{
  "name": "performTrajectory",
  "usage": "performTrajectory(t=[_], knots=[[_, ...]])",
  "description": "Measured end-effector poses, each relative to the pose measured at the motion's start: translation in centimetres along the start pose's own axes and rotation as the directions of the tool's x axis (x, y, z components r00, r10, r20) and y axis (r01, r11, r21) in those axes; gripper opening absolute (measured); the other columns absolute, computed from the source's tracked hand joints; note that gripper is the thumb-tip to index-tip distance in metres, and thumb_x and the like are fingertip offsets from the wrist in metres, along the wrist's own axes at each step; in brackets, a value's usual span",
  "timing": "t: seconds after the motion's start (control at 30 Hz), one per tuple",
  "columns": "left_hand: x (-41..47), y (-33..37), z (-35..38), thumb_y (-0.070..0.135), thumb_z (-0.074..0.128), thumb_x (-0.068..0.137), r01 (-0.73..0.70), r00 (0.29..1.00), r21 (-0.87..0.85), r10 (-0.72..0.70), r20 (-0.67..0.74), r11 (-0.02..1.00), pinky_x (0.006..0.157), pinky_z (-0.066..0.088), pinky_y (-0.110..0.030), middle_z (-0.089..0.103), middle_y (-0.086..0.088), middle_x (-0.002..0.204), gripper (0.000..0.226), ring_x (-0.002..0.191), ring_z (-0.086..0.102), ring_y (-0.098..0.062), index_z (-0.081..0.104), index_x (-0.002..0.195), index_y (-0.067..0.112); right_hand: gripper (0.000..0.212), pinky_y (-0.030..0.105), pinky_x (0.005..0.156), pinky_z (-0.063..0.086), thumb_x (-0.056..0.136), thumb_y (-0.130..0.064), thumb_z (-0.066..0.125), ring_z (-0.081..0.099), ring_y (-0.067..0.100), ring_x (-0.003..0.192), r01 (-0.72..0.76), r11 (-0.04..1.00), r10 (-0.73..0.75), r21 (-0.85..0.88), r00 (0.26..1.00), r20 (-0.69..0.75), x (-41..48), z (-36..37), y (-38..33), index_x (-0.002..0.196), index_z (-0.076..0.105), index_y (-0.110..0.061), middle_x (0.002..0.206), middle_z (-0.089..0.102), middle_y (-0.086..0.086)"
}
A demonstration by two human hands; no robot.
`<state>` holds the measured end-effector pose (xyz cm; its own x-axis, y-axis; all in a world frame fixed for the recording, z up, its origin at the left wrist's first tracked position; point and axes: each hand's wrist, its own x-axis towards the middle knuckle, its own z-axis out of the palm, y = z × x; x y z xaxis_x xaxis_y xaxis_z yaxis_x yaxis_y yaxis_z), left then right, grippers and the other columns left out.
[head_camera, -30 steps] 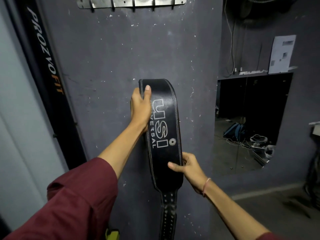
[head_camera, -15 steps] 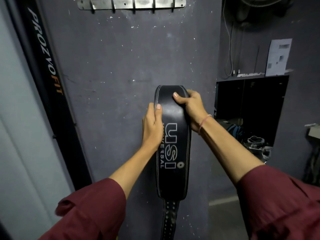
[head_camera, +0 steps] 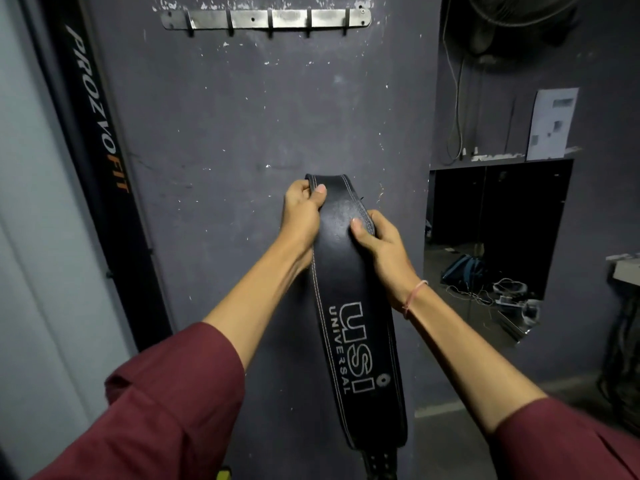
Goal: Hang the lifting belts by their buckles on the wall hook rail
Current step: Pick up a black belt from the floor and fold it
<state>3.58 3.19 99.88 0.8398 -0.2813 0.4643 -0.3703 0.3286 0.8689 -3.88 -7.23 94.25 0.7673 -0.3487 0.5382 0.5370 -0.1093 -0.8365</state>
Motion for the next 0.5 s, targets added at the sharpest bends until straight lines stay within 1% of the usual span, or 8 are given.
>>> performTrajectory(t=[0.07,0.1,0.17,0.23,0.3,0.37,0.47,0.5], knots=[[-0.9,-0.9,0.4,0.011,0.05,0.096,-0.115,0.992,-0.04,0.116,0.039,0.993,0.096,0.048,-0.051,0.061,-0.012,0.097,0.006,0.094,0.056,-0.025,0.052,0.094,0.017,0.024,0.029,0.078,0.049,0.102,-0.035,0.052,0.059,0.006,0.078,-0.039,0.994,0.033,-0.102,0.998,-0.061,1.0,-0.1,-0.7,0.092,0.058,-0.013,0.084,0.063,-0.005],[-1.3,-1.4,0.6,0.009,0.049,0.097,-0.154,0.986,-0.058,0.157,0.062,0.986,0.096,0.048,-0.048,0.062,-0.012,0.1,0.007,0.096,0.057,-0.024,0.052,0.098,0.015,0.031,0.031,0.083,0.052,0.102,-0.038,0.049,0.065,0.011,0.086,-0.062,0.993,0.056,-0.101,0.997,-0.058,1.5,0.0,-1.4,0.1,0.062,-0.01,0.093,0.069,0.0],[-2.2,-2.1,0.8,0.006,0.047,0.1,-0.216,0.971,-0.046,0.22,0.098,0.975,0.094,0.048,-0.044,0.063,-0.01,0.102,0.01,0.097,0.06,-0.021,0.05,0.105,0.014,0.038,0.034,0.088,0.057,0.104,-0.035,0.045,0.071,0.022,0.096,-0.094,0.995,0.094,-0.041,0.996,0.004,2.6,0.3,-3.0,0.113,0.064,-0.003,0.106,0.073,0.013],[-2.8,-3.0,0.7,0.017,0.048,0.099,-0.3,0.946,0.058,0.29,0.143,0.952,0.091,0.05,-0.044,0.063,-0.009,0.1,0.007,0.094,0.06,-0.018,0.049,0.106,0.019,0.036,0.032,0.081,0.059,0.106,-0.027,0.043,0.071,0.023,0.088,-0.115,0.993,0.115,0.004,0.993,0.023,3.6,0.5,-4.3,0.114,0.064,0.0,0.103,0.073,0.017],[-3.7,-3.7,0.5,0.026,0.045,0.101,-0.364,0.927,0.192,0.335,0.17,0.911,0.082,0.049,-0.042,0.059,-0.009,0.092,0.012,0.085,0.056,-0.014,0.048,0.106,0.016,0.038,0.038,0.081,0.059,0.105,-0.023,0.046,0.069,0.031,0.09,-0.135,0.989,0.137,0.063,0.99,-0.03,4.7,0.6,-4.7,0.118,0.06,0.01,0.111,0.069,0.029],[-4.6,-4.1,0.3,0.029,0.041,0.105,-0.355,0.935,0.278,0.337,0.112,0.893,0.07,0.044,-0.035,0.05,-0.001,0.078,0.021,0.071,0.046,-0.007,0.046,0.1,0.008,0.034,0.045,0.085,0.058,0.102,-0.014,0.05,0.066,0.036,0.094,-0.134,0.985,0.144,0.112,0.986,-0.081,4.8,0.8,-4.4,0.12,0.054,0.014,0.118,0.065,0.034],[-5.6,-4.5,0.4,0.045,0.038,0.104,-0.192,0.976,0.408,0.217,-0.016,0.893,0.068,0.041,-0.034,0.047,0.008,0.074,0.035,0.064,0.045,-0.006,0.043,0.099,0.011,0.01,0.042,0.08,0.056,0.098,-0.003,0.054,0.063,0.029,0.084,-0.031,0.994,0.047,0.109,0.989,-0.142,3.8,1.0,-3.0,0.107,0.054,0.002,0.095,0.066,0.02],[-5.3,-4.2,0.4,0.049,0.036,0.103,-0.101,0.99,0.363,0.129,-0.051,0.926,0.071,0.044,-0.032,0.052,0.008,0.078,0.038,0.069,0.052,-0.007,0.045,0.101,0.013,0.007,0.041,0.077,0.054,0.096,0.0,0.054,0.061,0.027,0.08,0.004,0.996,0.01,0.094,0.989,-0.146,3.3,0.9,-2.7,0.103,0.055,-0.001,0.087,0.064,0.016]])
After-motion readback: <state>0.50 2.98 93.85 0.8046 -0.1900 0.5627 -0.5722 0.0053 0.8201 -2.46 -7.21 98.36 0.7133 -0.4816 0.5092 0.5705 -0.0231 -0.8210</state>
